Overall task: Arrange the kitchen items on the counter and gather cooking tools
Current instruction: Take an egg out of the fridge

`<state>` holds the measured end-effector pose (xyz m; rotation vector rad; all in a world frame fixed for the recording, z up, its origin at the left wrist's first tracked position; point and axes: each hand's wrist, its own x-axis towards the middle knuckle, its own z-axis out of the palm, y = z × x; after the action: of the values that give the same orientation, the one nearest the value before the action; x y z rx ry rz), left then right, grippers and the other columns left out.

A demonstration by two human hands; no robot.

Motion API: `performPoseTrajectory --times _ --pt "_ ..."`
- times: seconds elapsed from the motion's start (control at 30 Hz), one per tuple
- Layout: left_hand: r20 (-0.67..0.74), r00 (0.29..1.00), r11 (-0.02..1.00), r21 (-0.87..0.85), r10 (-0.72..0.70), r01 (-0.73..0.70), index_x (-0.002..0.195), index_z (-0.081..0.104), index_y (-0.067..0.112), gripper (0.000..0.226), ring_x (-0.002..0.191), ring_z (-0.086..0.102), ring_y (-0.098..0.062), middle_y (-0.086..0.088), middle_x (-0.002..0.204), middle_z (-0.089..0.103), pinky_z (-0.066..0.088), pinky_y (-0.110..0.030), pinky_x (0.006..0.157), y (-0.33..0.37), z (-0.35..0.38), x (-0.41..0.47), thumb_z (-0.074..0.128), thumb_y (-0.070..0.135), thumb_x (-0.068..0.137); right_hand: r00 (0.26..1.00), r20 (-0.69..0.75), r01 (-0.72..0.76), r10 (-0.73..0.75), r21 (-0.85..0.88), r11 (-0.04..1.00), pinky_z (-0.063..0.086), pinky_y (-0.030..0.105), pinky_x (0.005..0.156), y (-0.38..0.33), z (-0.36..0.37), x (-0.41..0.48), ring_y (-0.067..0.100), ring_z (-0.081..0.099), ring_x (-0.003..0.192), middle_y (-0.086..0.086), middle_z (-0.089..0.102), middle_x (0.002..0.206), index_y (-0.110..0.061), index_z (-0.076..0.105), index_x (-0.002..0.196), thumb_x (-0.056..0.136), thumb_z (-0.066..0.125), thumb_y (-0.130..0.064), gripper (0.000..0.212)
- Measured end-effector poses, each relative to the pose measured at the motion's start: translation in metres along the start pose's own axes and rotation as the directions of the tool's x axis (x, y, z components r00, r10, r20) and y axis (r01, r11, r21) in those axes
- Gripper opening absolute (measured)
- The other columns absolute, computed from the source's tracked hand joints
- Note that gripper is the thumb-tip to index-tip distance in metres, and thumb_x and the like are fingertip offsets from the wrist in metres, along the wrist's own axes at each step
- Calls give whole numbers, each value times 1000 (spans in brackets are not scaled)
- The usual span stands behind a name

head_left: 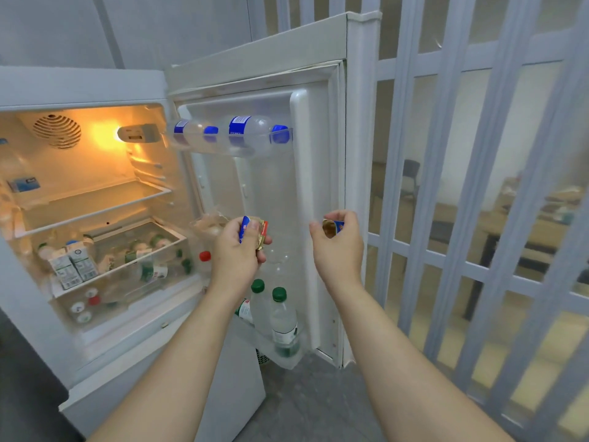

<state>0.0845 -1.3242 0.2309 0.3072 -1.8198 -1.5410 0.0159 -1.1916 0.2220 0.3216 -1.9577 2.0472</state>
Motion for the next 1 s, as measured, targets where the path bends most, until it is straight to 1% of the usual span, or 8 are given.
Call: performPoseTrajectory --times 0.07,0.17,0.27,0.37,0.47,0.63,0.83,1.0 --pt "20 1000 1000 -17 -9 9 91 61 23 18 53 49 -12 -1 76 68 42 -25 52 1 6 -3 49 27 104 998 -64 -15 11 -61 998 42 21 64 -2 -12 4 6 50 71 -8 53 86 -19 50 95 88 70 -20 21" --pt "60 998 1000 -7 9 -9 90 62 21 15 52 49 -11 0 74 68 42 -26 53 3 10 -8 55 29 101 976 -213 -75 50 -107 991 47 32 70 0 -23 13 12 51 74 1 54 102 -22 49 97 84 61 -6 25" --pt "88 996 1000 2 28 -28 91 62 21 11 52 50 -12 4 72 68 43 -28 53 6 12 -11 59 29 99 956 -279 -131 89 -139 981 50 41 92 1 -31 21 19 57 101 -1 48 128 -19 48 130 85 53 -1 48" --pt "103 994 999 10 38 -39 93 64 21 10 52 51 -13 4 72 68 44 -28 53 10 12 -13 62 30 97 975 -144 -195 168 -205 959 47 41 104 6 -32 31 26 50 131 1 41 153 -19 28 154 92 46 -5 66" --pt "127 992 999 29 17 -21 91 67 20 8 53 57 -13 2 74 71 47 -27 52 14 11 -16 66 27 95 985 -46 -175 169 -291 941 51 33 93 6 -35 33 26 56 125 -2 50 148 -22 34 153 98 45 -10 57" --pt "190 982 999 -32 -3 9 91 66 12 7 63 70 -20 -6 83 74 58 -30 61 21 11 -27 64 17 97 997 -46 -79 65 -410 909 44 35 101 6 -42 18 21 50 130 -2 47 148 -20 43 147 100 49 -14 48" --pt "233 968 995 11 95 -100 94 61 19 8 80 75 -22 1 91 76 60 -49 81 29 10 -39 61 27 97 999 0 41 -43 -306 951 48 24 84 12 -35 -14 12 62 101 -7 68 110 -20 69 113 77 49 5 48" --pt "142 966 946 216 216 -243 91 57 32 8 85 70 -15 6 88 73 56 -47 82 39 -10 -52 57 38 96 960 279 80 -30 -169 982 42 4 75 11 -14 -41 -11 62 88 -16 73 88 -25 76 90 74 44 13 52"
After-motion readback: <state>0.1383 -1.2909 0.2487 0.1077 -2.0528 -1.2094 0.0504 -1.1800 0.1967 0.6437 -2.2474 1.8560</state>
